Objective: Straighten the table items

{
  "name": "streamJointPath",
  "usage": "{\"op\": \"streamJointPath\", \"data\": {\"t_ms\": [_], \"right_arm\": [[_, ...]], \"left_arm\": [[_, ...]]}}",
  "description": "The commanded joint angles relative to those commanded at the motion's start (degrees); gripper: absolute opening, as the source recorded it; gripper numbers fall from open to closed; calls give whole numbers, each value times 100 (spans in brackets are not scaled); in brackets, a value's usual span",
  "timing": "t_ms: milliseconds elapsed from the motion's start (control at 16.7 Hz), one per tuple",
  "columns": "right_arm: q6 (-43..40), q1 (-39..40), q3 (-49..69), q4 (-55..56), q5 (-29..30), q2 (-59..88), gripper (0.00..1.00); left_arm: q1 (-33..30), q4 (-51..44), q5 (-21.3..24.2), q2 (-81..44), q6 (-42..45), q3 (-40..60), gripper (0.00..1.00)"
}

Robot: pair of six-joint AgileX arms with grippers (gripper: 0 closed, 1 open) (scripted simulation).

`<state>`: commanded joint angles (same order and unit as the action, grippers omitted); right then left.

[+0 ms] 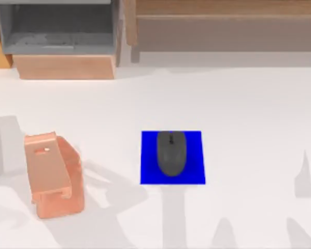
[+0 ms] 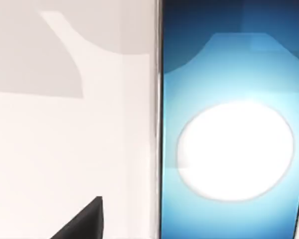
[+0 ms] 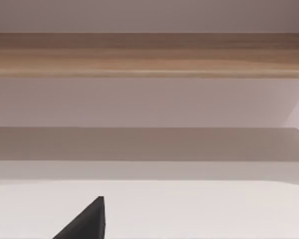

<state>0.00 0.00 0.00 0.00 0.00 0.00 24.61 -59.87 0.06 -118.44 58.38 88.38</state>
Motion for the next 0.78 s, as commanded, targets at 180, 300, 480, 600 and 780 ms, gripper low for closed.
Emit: {"op": "streamJointPath", "data": {"t_ms": [180, 300, 480, 600, 780], "right_arm": [[0, 0, 0, 0, 0, 0, 100], [0, 0, 0, 0, 0, 0, 100], [0, 0, 0, 0, 0, 0, 100], [0, 0, 0, 0, 0, 0, 100], [0, 0, 0, 0, 0, 0, 100]], "left_arm": [[1, 459, 1, -173, 5, -287, 100], [7, 815, 3, -315, 11, -500, 100], [11, 1174, 4, -459, 19, -716, 100], [11, 1198, 4, -467, 18, -731, 100], [11, 1198, 4, -467, 18, -731, 92]]}}
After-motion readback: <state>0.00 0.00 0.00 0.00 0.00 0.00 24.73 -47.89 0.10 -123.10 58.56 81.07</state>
